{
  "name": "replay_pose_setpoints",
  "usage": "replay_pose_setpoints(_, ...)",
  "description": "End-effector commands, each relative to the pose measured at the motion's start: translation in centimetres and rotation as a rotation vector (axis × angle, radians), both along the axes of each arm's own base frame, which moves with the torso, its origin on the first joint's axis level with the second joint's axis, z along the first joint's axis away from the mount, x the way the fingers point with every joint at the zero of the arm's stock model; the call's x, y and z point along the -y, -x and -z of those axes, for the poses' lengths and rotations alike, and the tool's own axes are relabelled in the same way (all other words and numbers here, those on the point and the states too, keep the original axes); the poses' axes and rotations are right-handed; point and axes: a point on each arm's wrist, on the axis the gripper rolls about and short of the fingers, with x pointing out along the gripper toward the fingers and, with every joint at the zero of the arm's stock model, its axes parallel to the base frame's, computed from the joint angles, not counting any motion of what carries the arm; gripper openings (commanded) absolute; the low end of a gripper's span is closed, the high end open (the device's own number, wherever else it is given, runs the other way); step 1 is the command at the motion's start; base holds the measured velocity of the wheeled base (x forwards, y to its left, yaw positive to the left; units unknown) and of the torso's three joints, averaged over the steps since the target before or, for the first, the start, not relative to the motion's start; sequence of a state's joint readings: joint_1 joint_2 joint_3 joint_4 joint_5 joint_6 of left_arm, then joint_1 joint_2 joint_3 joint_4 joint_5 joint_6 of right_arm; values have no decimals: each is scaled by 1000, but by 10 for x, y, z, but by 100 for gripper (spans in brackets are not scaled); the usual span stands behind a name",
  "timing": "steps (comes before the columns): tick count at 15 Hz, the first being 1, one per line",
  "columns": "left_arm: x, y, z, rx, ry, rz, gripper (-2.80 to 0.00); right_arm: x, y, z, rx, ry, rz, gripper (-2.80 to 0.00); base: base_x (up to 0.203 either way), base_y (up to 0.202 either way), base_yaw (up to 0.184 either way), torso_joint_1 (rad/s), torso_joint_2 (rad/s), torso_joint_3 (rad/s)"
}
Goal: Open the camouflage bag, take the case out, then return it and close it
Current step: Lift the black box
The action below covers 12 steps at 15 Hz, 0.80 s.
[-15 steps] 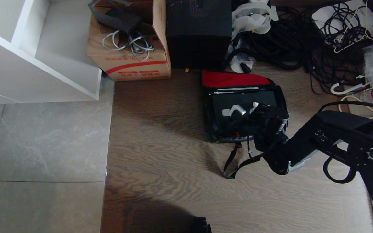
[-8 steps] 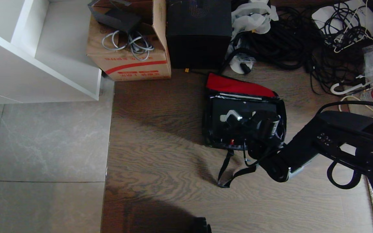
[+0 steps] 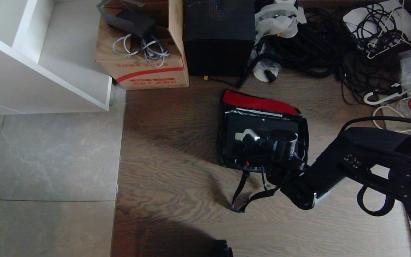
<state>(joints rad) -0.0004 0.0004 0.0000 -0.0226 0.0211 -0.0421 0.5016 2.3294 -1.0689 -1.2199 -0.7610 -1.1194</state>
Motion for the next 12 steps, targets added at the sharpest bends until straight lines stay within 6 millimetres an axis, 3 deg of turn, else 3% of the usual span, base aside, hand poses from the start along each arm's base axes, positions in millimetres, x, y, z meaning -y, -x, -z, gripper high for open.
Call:
replay_pose_setpoints(1, 0, -1, 2, -7, 1, -1, -280, 6, -4, 13, -37, 26, 17, 0, 0, 0, 0, 0, 0, 0)
replay_pose_setpoints(4, 0, -1, 2, -7, 1, -1, -280, 9, 5, 26, -105, 56, -60, 0, 0, 0, 0, 0, 0, 0)
replay_pose_setpoints(6, 0, -1, 2, -7, 1, -1, -280, 9, 7, 25, -101, 55, -111, 0, 0, 0, 0, 0, 0, 0)
replay_pose_setpoints(12, 0, -1, 2, -7, 1, -2, -280, 10, 10, 1, -22, 106, -212, 0, 0, 0, 0, 0, 0, 0)
